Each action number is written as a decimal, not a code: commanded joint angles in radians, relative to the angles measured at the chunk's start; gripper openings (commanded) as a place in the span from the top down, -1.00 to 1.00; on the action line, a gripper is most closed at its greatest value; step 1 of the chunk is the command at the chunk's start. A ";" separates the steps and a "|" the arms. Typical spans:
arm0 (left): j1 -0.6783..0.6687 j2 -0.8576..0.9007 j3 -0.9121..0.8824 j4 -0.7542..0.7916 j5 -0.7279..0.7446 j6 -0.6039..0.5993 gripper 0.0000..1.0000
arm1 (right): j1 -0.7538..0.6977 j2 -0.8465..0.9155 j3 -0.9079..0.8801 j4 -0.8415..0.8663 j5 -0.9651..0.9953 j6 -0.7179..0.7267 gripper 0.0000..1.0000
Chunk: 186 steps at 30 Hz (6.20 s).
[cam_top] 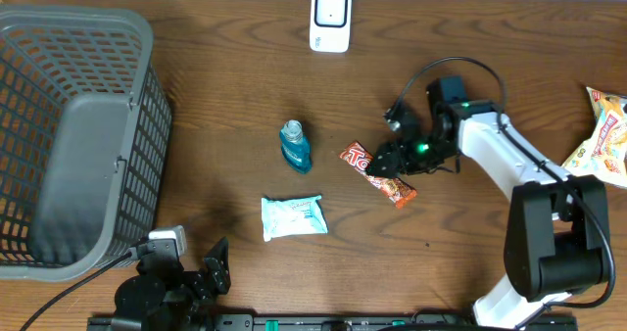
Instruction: Scan the item barcode
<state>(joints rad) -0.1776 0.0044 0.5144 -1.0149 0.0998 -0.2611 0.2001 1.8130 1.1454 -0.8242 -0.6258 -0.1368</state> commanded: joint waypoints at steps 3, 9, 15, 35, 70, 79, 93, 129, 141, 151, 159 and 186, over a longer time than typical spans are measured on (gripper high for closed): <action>0.004 -0.001 0.000 -0.001 0.005 0.010 -0.72 | 0.148 -0.044 0.018 0.025 0.367 -0.034 -0.70; 0.004 -0.001 0.000 -0.001 0.005 0.010 -0.72 | 0.286 -0.028 -0.041 0.138 0.603 -0.032 -0.64; 0.004 -0.001 0.000 -0.001 0.005 0.010 -0.72 | 0.321 -0.027 -0.148 0.263 0.671 -0.034 -0.48; 0.004 -0.001 0.000 -0.001 0.005 0.010 -0.72 | 0.172 -0.029 -0.079 0.158 0.227 0.001 0.98; 0.004 -0.001 0.000 -0.001 0.005 0.010 -0.72 | -0.062 -0.029 -0.012 -0.181 -0.936 -0.060 0.97; 0.004 -0.001 0.000 -0.001 0.005 0.010 -0.72 | -0.062 -0.029 -0.012 -0.178 -0.911 -0.136 0.98; 0.004 -0.001 0.000 -0.001 0.005 0.010 -0.72 | -0.061 -0.029 -0.012 0.211 -0.242 -0.096 0.98; 0.004 -0.001 0.000 -0.001 0.005 0.010 -0.72 | 0.123 0.673 1.144 0.244 0.567 0.166 0.98; 0.004 -0.001 0.000 -0.001 0.005 0.010 -0.72 | 0.162 0.674 1.144 0.282 0.658 0.139 0.98; 0.004 -0.001 0.000 -0.001 0.005 0.010 -0.72 | 0.166 0.653 1.144 0.085 0.678 0.141 0.16; 0.004 -0.001 0.000 -0.001 0.005 0.010 -0.72 | 0.163 0.644 1.136 -0.119 0.778 0.392 -0.13; 0.004 -0.001 0.000 -0.001 0.005 0.010 -0.72 | 0.003 0.545 0.901 -0.235 0.913 0.652 0.98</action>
<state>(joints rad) -0.1776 0.0048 0.5144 -1.0149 0.0998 -0.2611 0.3054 2.4500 2.0636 -0.9955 0.2539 0.4225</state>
